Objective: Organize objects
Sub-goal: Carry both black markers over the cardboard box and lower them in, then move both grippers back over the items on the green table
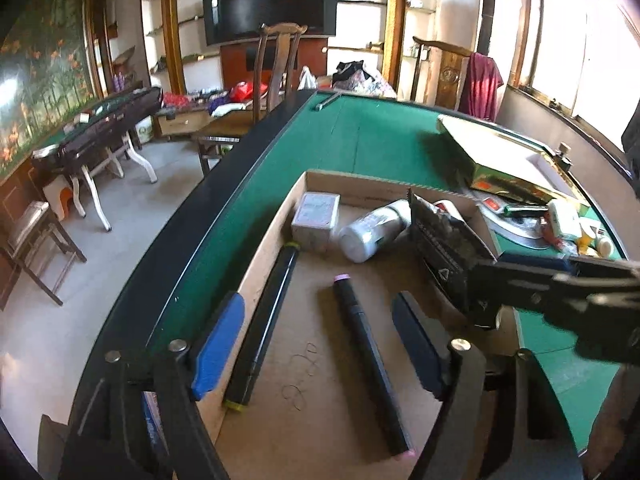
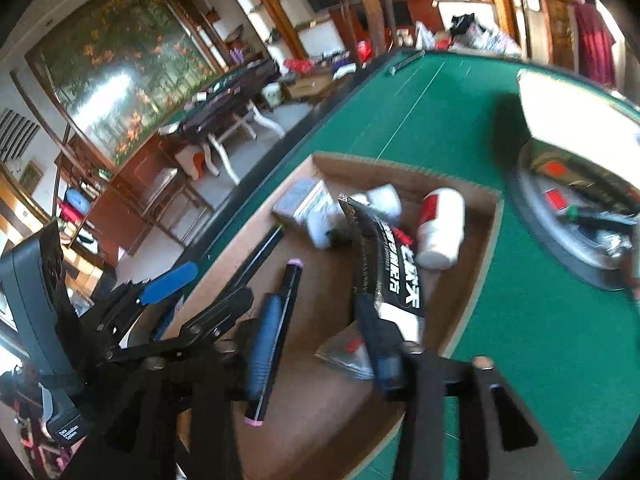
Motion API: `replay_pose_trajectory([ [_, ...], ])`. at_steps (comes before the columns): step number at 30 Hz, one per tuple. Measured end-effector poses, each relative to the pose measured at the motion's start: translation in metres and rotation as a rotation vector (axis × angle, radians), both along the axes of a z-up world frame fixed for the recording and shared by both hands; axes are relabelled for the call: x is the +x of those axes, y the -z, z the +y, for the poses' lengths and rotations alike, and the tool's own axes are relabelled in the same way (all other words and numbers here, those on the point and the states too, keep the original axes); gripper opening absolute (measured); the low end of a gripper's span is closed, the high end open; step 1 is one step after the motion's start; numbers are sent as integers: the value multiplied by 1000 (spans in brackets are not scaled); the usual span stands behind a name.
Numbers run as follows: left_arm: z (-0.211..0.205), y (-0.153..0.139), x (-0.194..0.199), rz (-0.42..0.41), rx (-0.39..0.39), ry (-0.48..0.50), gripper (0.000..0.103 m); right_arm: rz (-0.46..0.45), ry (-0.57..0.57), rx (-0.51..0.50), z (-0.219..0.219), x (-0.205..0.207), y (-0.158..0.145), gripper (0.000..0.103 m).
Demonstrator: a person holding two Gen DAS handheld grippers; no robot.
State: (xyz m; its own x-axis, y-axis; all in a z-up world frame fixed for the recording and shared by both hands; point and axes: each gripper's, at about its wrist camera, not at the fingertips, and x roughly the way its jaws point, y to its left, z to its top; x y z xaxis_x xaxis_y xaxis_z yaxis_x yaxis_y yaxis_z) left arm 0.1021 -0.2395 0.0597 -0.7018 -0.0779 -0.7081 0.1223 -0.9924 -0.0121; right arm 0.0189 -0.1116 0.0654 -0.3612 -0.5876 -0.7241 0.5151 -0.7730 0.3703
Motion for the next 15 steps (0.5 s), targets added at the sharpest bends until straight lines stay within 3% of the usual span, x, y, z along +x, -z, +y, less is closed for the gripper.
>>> replay_pose_trajectory([
  [1, 5, -4, 3, 12, -14, 3, 81, 24, 15, 0, 6, 3, -6, 68],
  [7, 33, -27, 19, 69, -95, 25, 85, 217, 127, 33, 45, 27, -47, 92],
  [12, 56, -39, 26, 87, -134, 56, 86, 421, 282, 120, 96, 47, -80, 102],
  [15, 68, -43, 28, 87, -155, 74, 86, 493, 349, 184, 125, 44, -91, 103],
])
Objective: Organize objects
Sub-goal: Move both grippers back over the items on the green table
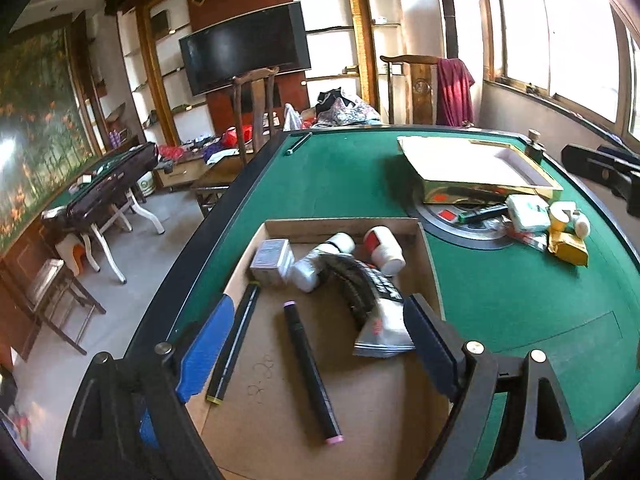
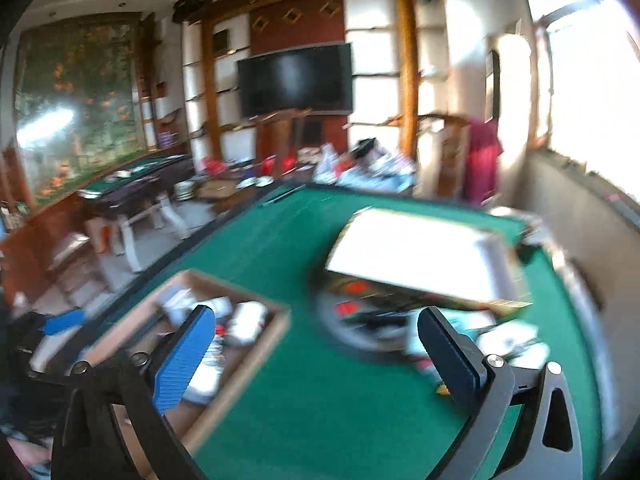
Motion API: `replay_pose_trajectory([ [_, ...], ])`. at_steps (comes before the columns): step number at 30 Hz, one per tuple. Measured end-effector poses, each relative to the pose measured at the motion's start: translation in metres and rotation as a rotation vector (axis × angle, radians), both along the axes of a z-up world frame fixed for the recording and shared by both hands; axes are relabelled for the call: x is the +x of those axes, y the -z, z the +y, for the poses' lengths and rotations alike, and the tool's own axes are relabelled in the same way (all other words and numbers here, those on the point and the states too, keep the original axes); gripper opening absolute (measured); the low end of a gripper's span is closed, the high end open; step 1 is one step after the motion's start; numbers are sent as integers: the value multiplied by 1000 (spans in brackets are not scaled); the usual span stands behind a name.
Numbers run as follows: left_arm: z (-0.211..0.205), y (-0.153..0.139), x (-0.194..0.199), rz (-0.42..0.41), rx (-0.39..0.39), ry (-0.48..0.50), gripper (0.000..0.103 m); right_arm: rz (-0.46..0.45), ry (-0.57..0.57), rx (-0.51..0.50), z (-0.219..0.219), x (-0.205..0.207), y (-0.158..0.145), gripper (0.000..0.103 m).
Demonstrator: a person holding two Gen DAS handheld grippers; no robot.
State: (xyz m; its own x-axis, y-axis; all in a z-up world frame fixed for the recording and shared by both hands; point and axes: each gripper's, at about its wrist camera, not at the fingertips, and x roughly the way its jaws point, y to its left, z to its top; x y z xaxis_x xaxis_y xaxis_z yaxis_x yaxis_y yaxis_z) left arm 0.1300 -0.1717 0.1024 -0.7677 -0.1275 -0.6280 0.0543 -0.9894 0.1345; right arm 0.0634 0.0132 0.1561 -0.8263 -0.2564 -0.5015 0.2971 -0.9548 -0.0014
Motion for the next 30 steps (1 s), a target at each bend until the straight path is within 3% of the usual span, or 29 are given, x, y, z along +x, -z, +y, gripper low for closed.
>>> replay_pose_trajectory([
  [5, 17, -4, 0, -3, -31, 24, 86, -27, 92, 75, 52, -21, -6, 103],
  [11, 37, 1, -6, -29, -52, 60, 86, -67, 259, 17, 133, -45, -28, 103],
  [15, 48, 5, -12, -49, -62, 77, 86, -4, 338, -33, 167, -44, -50, 103],
  [20, 64, 12, -25, -85, -38, 101, 86, 160, 419, 70, 167, -38, -68, 103],
  [23, 75, 15, -33, -110, -12, 130, 86, 136, 397, 88, 165, -49, -56, 103],
  [30, 114, 24, -63, -166, 27, 214, 86, 4, 491, -69, 206, -77, 4, 103],
])
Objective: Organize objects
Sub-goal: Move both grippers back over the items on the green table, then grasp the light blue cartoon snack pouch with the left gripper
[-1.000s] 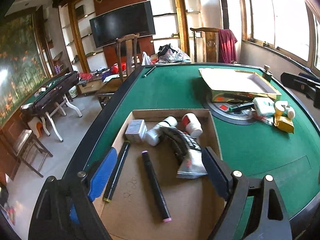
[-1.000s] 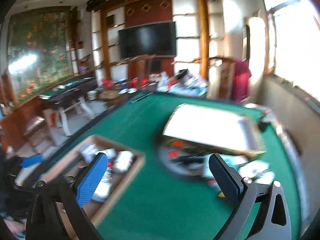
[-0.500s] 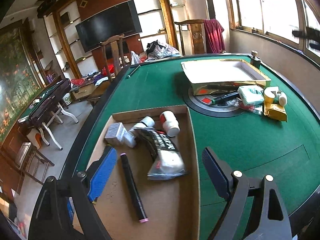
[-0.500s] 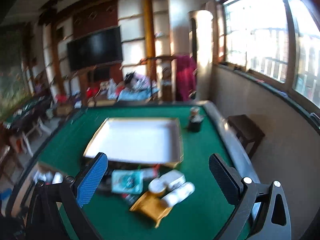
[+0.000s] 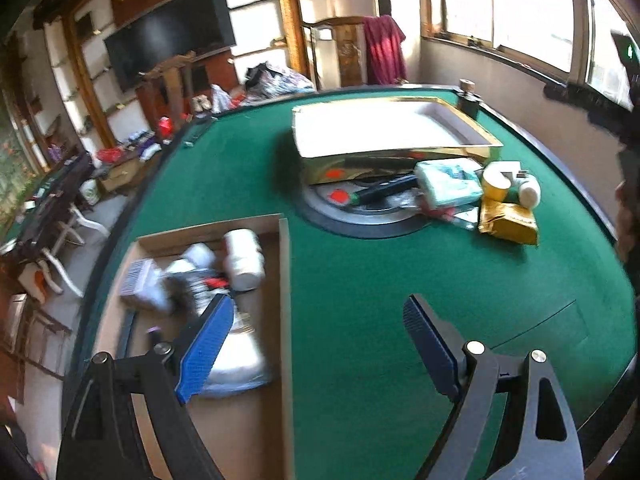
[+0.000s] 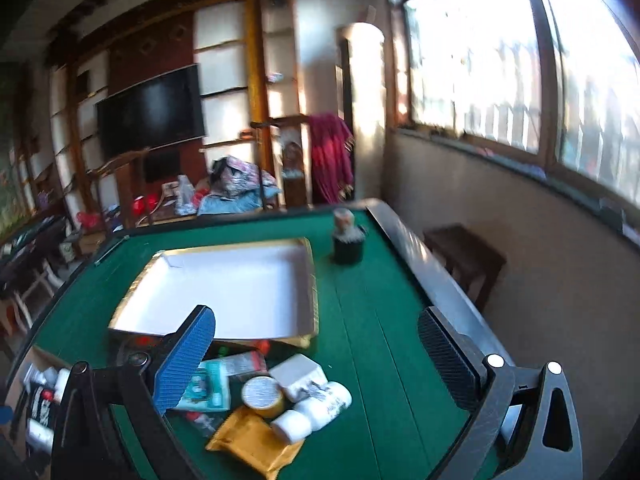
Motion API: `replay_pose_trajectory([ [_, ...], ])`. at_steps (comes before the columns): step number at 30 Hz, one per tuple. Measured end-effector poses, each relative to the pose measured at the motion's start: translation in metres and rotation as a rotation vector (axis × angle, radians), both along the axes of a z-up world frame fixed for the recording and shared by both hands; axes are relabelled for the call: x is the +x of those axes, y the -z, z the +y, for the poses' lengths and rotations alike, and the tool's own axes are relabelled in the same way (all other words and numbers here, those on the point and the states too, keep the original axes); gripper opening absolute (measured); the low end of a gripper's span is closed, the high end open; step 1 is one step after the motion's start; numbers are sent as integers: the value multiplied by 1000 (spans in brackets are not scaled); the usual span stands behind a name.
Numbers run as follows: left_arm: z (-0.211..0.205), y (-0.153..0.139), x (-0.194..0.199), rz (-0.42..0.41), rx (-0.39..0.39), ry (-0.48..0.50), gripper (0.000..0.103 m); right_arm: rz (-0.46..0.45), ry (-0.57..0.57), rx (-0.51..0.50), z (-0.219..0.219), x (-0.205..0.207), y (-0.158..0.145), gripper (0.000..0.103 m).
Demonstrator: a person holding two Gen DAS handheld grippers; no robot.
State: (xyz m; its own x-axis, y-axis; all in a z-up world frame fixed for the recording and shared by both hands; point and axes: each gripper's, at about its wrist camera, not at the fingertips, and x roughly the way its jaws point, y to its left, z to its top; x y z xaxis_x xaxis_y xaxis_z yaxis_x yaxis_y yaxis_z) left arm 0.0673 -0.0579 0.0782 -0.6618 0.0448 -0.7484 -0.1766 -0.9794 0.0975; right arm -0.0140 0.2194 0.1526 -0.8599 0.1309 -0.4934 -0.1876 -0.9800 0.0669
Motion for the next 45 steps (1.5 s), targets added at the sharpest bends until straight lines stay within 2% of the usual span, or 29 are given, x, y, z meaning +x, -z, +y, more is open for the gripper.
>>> replay_pose_trajectory([
  [4, 24, 7, -32, -54, 74, 38, 86, -55, 47, -98, 30, -15, 36, 103],
  [7, 44, 8, -59, -44, 109, 77, 86, -119, 70, -161, 52, -26, 58, 103],
  [10, 66, 11, -91, -52, 144, 119, 86, -139, 93, -223, 66, -26, 71, 103],
  [13, 84, 16, -124, -81, 219, 161, 86, -164, 91, -276, 72, -27, 78, 103],
  [20, 121, 31, -181, -118, 232, 196, 86, -151, 56, -228, 59, -27, 75, 103],
  [21, 124, 33, -185, -131, 238, 210, 86, -149, 54, -218, 57, -27, 74, 103],
  [24, 133, 50, -192, -253, 279, 253, 86, -150, 57, -197, 54, -28, 74, 103],
  [26, 135, 57, -181, -322, 328, 302, 86, -148, 68, -190, 55, -28, 73, 103],
  [30, 144, 45, -136, -377, 424, 516, 86, -154, 92, -201, 61, -28, 74, 103],
  [31, 146, 40, -124, -364, 418, 549, 86, -159, 96, -213, 63, -28, 75, 103],
  [33, 148, 32, -111, -316, 355, 547, 86, -171, 102, -232, 67, -30, 77, 103],
  [37, 157, 33, -112, -232, 221, 454, 86, -198, 112, -264, 72, -33, 83, 103],
  [45, 174, 57, -124, -232, 133, 389, 86, -213, 112, -282, 74, -32, 85, 103],
])
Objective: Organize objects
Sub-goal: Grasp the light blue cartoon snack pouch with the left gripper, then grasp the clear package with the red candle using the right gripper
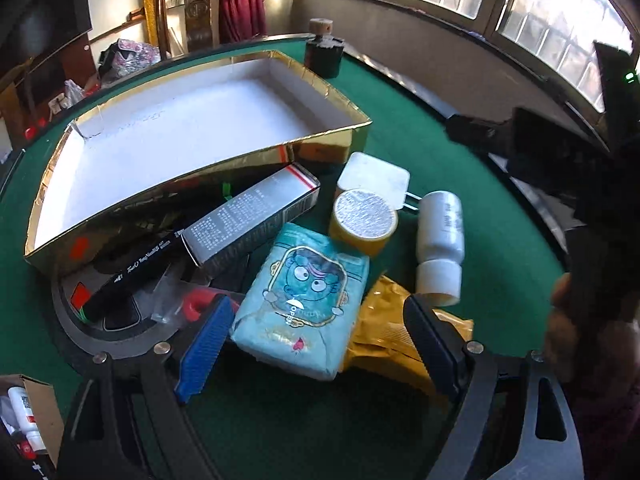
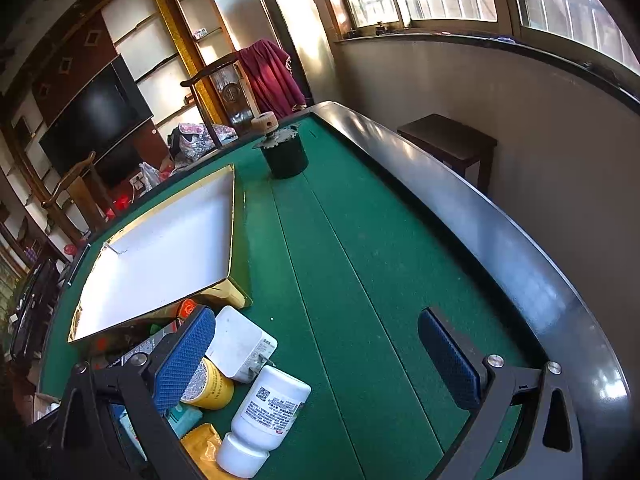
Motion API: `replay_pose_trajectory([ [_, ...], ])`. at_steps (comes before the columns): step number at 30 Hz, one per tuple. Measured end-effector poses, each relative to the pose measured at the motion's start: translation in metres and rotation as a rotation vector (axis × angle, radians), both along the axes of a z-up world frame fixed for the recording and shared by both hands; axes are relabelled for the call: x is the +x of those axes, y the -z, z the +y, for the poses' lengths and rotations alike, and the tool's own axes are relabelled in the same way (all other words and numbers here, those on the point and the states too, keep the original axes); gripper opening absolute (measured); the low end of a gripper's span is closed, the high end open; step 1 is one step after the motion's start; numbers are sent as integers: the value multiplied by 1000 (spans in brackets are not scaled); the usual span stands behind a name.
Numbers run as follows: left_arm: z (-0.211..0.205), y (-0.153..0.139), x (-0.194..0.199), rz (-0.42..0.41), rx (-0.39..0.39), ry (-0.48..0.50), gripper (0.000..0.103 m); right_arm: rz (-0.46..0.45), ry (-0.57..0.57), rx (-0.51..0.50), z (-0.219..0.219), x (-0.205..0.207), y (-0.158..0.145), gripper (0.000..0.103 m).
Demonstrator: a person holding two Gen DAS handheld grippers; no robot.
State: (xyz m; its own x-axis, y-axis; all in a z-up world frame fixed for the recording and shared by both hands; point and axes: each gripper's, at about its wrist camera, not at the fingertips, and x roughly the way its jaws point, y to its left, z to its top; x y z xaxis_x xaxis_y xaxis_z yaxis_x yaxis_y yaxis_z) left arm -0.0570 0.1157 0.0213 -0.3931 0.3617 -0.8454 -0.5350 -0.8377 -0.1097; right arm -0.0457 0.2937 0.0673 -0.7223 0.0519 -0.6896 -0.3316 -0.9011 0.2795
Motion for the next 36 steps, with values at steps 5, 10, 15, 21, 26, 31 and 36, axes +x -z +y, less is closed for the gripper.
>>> replay_pose_trajectory([
  [5, 9, 8, -4, 26, -33, -24, 86, 2, -3, 3, -1, 0, -1, 103],
  [10, 26, 10, 12, 118, -142, 59, 48, -5, -10, 8, -4, 1, 1, 103],
  [15, 13, -7, 33, 136, -100, 60, 43, -10, -13, 14, -5, 0, 2, 103],
  [21, -31, -35, 68, 172, -11, -19, 43, -10, -28, 34, -8, -2, 2, 103],
  [26, -82, -49, 104, 182, 54, -106, 44, -23, -35, 43, -10, -3, 6, 103],
  [31, -138, -46, 130, 139, 185, -238, 45, -23, -27, 76, -15, 1, 12, 103],
  [36, -175, -48, 154, 142, 238, -299, 45, 26, -51, 57, -21, 22, 0, 103],
])
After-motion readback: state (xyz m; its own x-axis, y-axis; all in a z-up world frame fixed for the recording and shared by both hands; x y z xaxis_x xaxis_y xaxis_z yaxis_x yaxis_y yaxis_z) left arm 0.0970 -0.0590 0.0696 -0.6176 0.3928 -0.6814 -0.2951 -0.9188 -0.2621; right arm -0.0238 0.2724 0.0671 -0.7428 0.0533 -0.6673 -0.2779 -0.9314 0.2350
